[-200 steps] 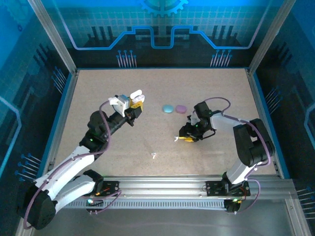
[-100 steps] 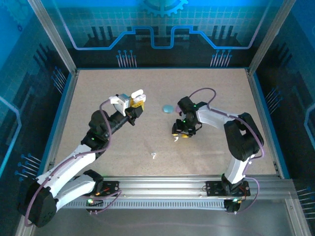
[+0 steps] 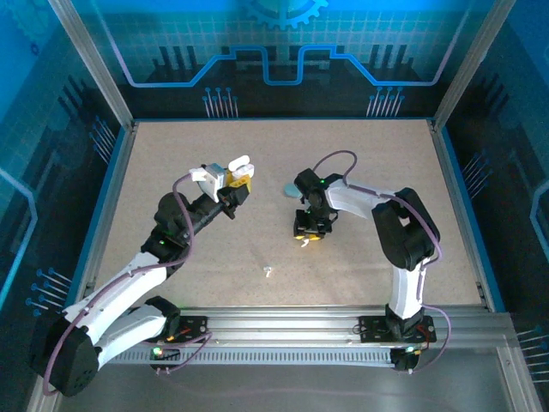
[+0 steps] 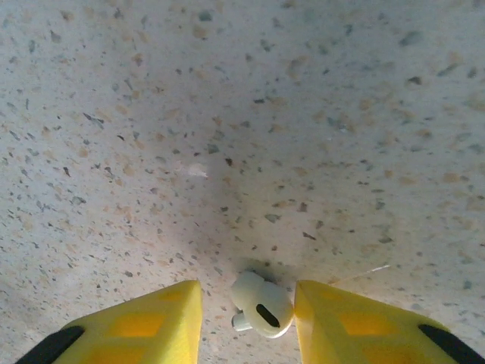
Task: Insert wireless bluetooth earbuds into charging case
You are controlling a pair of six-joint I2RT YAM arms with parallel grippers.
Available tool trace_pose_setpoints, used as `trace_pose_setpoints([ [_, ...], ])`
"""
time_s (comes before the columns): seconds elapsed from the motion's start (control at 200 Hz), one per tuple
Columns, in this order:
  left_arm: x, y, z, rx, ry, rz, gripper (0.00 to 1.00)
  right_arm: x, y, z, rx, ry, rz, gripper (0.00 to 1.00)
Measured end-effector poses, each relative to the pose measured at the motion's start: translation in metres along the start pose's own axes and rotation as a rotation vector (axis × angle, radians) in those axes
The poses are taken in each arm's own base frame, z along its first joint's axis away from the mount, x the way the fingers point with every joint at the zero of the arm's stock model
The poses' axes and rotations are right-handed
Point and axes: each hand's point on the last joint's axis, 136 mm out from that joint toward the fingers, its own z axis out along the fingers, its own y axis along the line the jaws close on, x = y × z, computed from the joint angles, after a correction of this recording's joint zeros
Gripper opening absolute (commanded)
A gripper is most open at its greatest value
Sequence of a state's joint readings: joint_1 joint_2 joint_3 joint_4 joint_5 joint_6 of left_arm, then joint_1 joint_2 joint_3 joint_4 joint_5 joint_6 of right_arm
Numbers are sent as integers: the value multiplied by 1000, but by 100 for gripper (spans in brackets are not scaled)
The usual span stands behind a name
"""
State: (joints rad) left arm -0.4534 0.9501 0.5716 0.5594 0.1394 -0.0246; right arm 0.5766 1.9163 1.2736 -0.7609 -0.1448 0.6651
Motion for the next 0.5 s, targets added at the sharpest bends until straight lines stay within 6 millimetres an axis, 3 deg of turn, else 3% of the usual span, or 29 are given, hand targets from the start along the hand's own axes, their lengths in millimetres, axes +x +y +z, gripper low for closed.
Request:
trace_pose_setpoints([
  [0.345,0,0,0,0,0,0,29,-4,20,1,22,6,-131,36],
  [0.5,0,0,0,0,0,0,29,-2,17,5,64,18,-151,35],
])
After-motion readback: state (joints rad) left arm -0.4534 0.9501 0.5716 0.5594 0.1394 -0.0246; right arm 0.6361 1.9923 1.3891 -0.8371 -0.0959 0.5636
